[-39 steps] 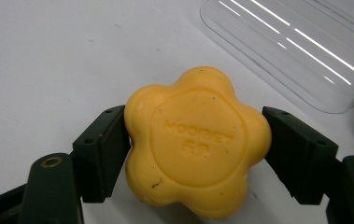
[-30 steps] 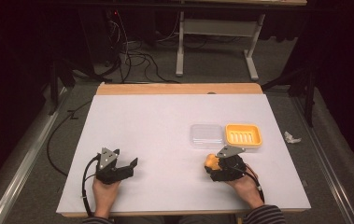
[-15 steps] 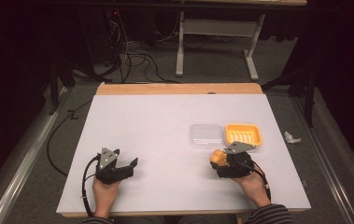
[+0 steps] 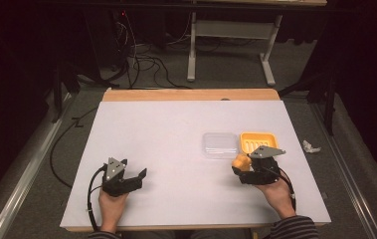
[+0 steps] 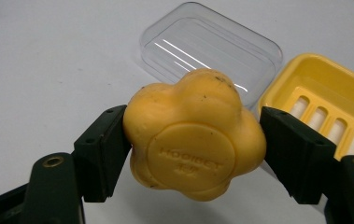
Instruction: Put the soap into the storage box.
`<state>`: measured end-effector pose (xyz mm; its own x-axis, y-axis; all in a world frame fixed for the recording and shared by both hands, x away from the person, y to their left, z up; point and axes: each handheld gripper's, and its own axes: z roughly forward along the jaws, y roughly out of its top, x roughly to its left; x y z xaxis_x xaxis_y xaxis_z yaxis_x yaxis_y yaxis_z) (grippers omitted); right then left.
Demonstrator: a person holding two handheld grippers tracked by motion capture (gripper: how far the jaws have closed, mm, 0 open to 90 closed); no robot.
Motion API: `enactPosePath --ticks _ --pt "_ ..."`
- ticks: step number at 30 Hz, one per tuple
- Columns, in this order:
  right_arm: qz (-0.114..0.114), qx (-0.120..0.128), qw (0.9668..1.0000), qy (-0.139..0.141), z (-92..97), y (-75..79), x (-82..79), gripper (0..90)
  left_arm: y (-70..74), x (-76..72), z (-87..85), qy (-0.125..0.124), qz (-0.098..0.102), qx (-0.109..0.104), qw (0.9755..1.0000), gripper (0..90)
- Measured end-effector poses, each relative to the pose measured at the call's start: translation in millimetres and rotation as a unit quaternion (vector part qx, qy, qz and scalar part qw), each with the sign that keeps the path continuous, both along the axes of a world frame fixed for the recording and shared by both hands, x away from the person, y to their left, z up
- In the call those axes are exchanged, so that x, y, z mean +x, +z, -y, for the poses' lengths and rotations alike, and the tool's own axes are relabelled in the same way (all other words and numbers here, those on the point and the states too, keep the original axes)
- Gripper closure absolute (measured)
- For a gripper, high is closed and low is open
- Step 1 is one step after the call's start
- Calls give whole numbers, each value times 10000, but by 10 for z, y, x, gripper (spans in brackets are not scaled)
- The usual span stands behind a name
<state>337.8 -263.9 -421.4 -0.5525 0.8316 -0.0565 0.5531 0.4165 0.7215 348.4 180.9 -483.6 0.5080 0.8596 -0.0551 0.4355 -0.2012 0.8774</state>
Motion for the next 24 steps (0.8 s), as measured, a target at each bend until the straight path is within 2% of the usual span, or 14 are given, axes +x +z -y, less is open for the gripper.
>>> enactPosePath --ticks 11,24 --pt "71 166 9994 -303 178 100 106 271 0 0 2 1 -6 9 10000 187" --pt "11 178 9987 -483 286 122 202 273 -1 1 4 1 -1 23 10000 187"
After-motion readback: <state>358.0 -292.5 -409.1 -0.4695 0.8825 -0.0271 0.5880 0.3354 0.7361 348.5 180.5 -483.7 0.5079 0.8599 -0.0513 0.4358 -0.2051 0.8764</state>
